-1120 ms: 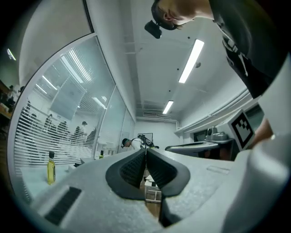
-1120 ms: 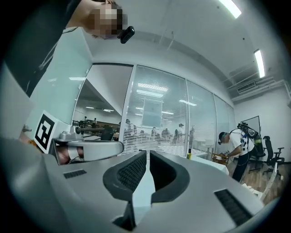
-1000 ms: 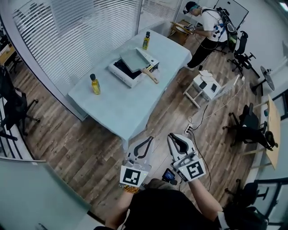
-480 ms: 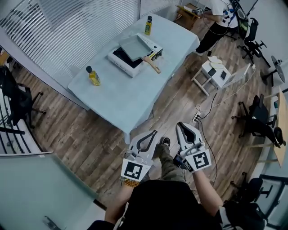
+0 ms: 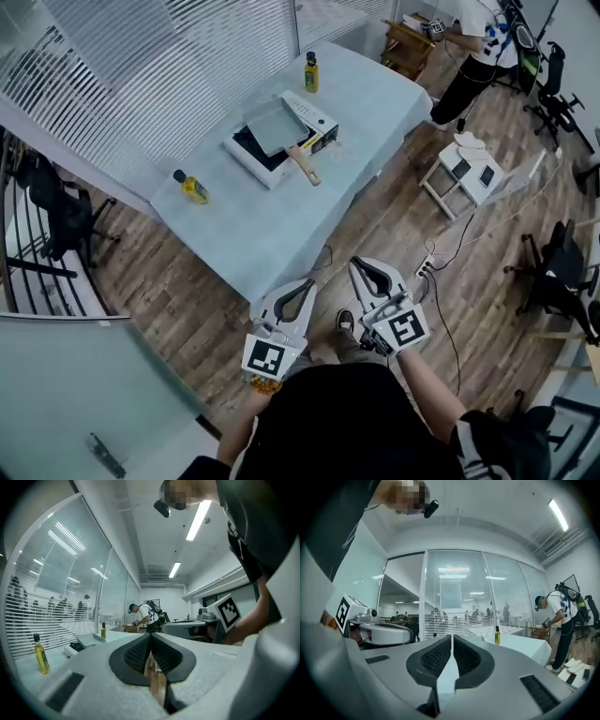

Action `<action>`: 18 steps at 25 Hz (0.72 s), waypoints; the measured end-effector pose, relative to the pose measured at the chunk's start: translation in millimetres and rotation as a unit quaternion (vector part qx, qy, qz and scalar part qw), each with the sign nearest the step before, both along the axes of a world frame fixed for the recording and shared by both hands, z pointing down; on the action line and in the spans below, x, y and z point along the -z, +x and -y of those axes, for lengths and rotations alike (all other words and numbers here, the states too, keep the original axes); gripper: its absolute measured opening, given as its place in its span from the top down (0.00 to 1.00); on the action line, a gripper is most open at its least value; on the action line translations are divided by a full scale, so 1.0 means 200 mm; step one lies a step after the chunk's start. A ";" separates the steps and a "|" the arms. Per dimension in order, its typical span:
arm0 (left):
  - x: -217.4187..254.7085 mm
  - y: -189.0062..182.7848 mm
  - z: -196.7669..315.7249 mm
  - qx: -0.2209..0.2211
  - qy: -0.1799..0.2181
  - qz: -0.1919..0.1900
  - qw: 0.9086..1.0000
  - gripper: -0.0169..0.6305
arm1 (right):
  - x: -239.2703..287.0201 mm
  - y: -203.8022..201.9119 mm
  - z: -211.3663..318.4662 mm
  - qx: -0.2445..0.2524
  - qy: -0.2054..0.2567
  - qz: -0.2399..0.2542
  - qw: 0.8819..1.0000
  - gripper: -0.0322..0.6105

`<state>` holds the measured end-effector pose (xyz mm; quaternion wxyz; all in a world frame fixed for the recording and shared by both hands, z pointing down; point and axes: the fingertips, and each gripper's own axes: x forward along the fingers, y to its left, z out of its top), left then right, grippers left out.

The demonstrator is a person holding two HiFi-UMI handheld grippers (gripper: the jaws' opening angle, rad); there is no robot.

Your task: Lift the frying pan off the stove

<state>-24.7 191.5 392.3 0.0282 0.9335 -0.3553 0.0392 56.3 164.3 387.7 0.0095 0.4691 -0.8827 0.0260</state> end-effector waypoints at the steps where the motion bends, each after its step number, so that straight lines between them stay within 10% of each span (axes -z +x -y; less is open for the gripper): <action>1: 0.00 0.04 0.02 0.008 -0.003 0.000 1.000 0.94 | -0.01 0.05 0.03 0.008 -0.003 0.005 1.000 0.96; 18: -0.17 0.17 0.51 0.128 -0.085 -0.080 0.985 0.94 | -0.16 0.34 0.60 0.123 -0.049 0.004 0.991 0.96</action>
